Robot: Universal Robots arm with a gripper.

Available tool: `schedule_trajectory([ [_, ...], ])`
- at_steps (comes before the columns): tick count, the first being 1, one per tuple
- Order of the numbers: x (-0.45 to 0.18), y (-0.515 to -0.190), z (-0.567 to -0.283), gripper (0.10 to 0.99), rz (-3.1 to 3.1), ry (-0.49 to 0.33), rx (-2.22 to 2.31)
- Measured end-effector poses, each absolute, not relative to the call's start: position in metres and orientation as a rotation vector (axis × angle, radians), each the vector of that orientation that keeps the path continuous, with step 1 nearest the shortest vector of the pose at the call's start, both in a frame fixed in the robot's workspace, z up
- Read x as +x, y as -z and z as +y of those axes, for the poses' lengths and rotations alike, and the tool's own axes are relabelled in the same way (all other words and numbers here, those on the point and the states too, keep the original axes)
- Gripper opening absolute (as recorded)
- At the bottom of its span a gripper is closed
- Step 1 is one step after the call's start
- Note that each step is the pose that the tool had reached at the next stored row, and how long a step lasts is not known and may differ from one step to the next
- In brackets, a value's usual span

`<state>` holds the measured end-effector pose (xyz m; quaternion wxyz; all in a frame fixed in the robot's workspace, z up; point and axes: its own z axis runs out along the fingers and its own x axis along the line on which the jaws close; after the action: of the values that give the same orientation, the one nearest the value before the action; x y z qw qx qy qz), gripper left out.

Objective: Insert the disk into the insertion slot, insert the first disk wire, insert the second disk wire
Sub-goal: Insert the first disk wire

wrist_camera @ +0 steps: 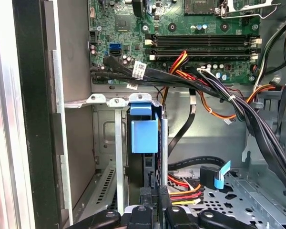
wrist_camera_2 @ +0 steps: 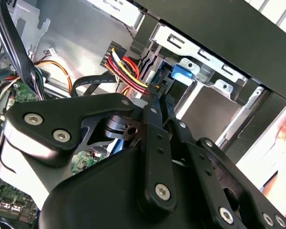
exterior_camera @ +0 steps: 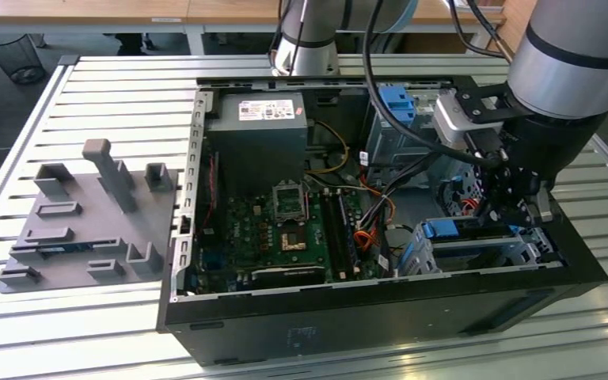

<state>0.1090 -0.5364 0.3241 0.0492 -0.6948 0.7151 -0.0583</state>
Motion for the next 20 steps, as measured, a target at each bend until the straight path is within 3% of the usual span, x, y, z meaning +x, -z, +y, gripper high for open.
schedule_trajectory([
  [11,0.109,-0.327,-0.536,0.184,2.179,0.177,-2.117],
  [12,0.109,-0.328,-0.536,0.247,2.179,0.177,-2.117],
  [17,0.109,-0.336,-0.536,0.247,2.181,0.179,-2.119],
  [18,0.113,-0.341,-0.536,0.231,2.196,0.152,-2.134],
  [19,0.113,-0.342,-0.536,0.106,2.203,0.139,-2.141],
  [20,0.114,-0.342,-0.536,0.106,2.206,0.133,-2.144],
])
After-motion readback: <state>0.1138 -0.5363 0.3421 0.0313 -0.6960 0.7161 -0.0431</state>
